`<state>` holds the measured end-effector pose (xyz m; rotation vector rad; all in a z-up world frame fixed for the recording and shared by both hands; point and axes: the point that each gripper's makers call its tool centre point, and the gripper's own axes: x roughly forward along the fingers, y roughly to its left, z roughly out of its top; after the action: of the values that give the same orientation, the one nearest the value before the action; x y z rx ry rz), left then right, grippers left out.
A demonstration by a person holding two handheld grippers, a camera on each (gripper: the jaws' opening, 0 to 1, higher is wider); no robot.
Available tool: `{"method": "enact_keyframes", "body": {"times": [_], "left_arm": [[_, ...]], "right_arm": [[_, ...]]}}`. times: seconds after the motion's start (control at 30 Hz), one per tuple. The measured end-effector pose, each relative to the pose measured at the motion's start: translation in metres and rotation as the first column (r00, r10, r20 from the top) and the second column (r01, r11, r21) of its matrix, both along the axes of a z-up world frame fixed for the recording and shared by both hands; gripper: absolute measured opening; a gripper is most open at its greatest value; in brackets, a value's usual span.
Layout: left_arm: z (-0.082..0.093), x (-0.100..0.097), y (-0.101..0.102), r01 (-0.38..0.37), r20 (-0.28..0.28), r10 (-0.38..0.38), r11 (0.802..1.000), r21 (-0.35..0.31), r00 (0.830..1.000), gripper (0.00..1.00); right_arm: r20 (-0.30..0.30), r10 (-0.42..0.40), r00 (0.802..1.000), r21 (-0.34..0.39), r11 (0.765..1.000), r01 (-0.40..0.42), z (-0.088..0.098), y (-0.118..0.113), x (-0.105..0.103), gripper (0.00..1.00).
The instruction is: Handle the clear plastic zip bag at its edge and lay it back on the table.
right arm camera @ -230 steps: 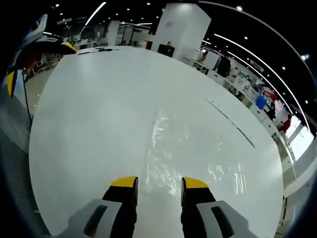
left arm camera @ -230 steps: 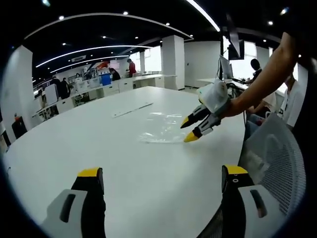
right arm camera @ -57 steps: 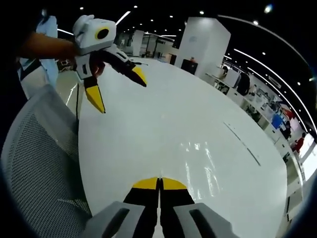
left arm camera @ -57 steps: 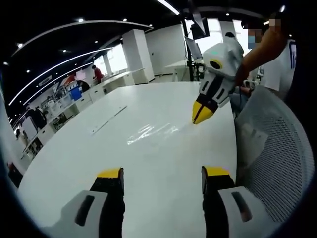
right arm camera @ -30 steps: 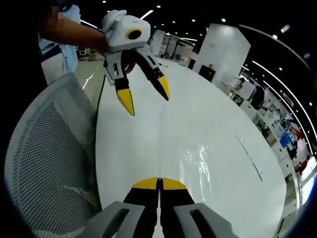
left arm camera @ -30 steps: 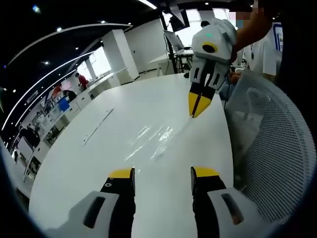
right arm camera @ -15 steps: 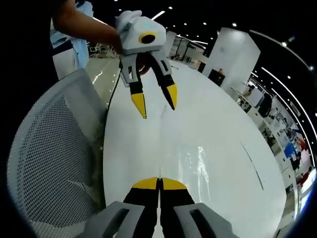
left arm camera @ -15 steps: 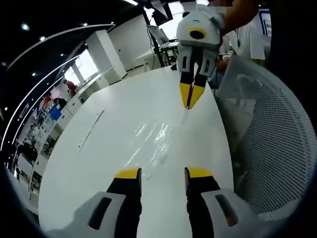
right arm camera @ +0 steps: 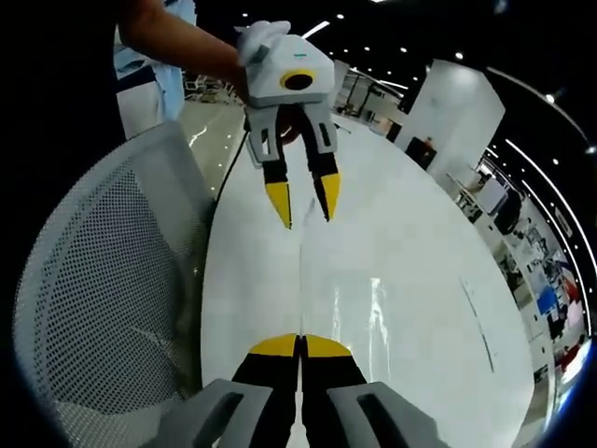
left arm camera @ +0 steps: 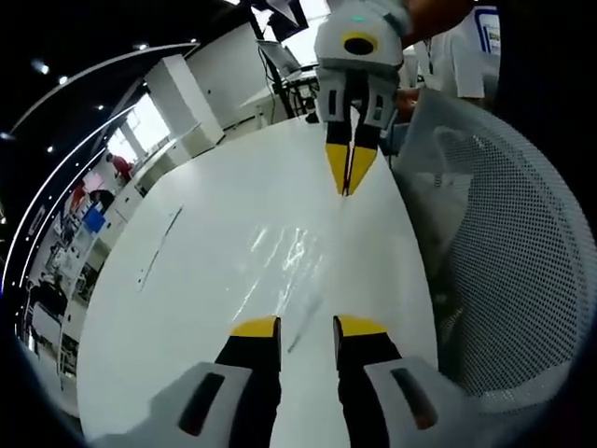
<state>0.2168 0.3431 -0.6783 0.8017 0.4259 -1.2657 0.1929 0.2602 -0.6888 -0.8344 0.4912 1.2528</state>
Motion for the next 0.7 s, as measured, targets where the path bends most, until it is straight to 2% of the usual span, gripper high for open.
{"method": "enact_keyframes", "body": {"times": [0.27,0.7], "left_arm": [[-0.008,-0.003,-0.001,0.018,0.004,-0.018,0.999,0.043,1.000,0.08],[-0.014,-0.005,-0.003,0.047,0.023,-0.049,0.996,0.079,0.999,0.03]], "right_arm": [[-0.002,0.002,1.000,-0.006,1.000,-0.002,0.001,0.000,-0.001,0.00],[-0.018,-0.003,1.000,0.010,1.000,0.003,0.005,-0.002,-0.001,0.00]]}}
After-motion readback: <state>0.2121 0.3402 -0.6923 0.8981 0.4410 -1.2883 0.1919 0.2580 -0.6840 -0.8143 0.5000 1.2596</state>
